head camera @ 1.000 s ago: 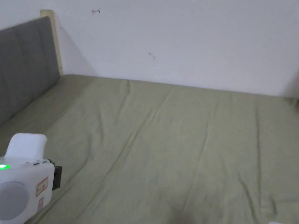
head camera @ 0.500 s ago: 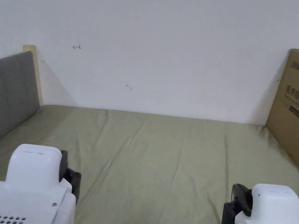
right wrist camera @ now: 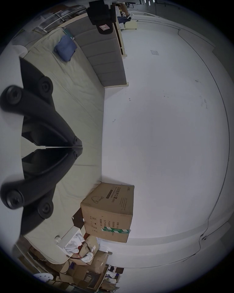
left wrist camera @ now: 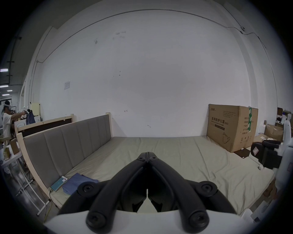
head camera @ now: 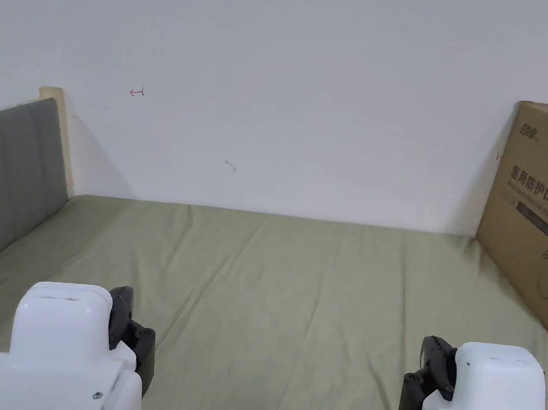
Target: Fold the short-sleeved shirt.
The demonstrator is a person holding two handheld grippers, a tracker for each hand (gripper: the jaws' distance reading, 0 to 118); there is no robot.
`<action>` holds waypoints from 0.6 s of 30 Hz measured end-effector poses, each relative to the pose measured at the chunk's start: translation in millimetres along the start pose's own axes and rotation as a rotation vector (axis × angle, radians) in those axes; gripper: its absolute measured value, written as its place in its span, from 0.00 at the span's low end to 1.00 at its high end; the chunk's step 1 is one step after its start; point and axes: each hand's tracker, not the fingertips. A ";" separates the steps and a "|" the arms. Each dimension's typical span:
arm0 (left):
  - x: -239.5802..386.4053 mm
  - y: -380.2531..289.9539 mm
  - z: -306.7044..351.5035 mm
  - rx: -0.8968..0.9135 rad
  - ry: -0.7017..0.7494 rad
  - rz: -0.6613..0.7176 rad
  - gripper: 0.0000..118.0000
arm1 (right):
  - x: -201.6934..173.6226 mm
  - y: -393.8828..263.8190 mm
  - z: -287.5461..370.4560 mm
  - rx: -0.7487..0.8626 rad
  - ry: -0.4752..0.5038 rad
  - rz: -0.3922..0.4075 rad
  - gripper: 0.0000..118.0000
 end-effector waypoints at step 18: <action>-1.2 5.4 5.8 0.018 -0.047 0.031 0.94 | 6.7 -1.2 0.1 0.011 -0.051 0.013 0.97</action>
